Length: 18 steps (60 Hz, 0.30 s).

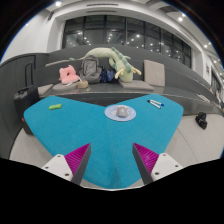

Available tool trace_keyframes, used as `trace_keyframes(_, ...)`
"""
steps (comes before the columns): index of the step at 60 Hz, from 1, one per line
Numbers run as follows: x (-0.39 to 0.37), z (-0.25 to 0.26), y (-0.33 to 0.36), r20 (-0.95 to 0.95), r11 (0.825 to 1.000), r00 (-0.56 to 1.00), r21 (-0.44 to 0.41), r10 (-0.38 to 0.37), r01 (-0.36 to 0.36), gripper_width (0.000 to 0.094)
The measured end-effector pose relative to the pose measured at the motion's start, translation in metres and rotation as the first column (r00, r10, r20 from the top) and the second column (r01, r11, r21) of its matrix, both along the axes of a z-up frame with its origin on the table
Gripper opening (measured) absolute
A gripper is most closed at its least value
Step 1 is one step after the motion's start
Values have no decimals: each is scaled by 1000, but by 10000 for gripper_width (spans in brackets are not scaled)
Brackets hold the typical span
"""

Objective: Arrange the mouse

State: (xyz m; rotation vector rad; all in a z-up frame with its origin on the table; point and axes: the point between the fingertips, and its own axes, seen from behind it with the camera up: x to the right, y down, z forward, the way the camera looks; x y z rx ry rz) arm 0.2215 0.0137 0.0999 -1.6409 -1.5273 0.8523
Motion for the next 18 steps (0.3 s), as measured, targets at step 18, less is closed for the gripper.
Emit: trace_keyframes(18,7,12,27,-39,996,998,73,-41,44,856)
